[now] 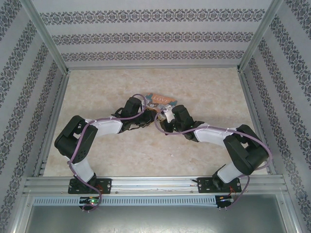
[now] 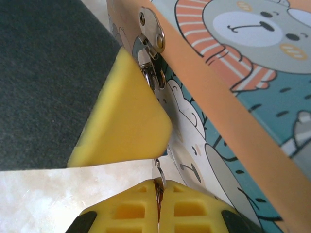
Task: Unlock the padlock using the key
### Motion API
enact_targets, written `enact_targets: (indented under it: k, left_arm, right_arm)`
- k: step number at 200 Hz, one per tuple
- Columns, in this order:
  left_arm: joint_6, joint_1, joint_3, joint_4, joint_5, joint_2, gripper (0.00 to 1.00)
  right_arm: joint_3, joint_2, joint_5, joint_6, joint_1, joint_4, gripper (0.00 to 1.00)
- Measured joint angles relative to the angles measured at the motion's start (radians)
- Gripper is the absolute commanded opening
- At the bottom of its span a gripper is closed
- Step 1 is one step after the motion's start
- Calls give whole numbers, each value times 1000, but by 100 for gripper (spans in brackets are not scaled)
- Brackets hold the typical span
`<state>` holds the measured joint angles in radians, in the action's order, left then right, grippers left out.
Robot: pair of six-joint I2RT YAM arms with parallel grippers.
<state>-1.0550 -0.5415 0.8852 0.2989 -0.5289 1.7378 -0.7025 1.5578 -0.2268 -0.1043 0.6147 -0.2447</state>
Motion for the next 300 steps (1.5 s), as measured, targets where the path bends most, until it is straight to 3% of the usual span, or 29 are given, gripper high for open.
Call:
enact_targets:
  k: [212, 300]
  left_arm:
    - [-9, 7, 2, 33, 39, 37, 22]
    - [-20, 6, 2, 53, 6, 104, 29]
  right_arm:
    - [-12, 83, -12, -24, -10, -85, 0]
    - [20, 132, 2, -56, -3, -124, 0]
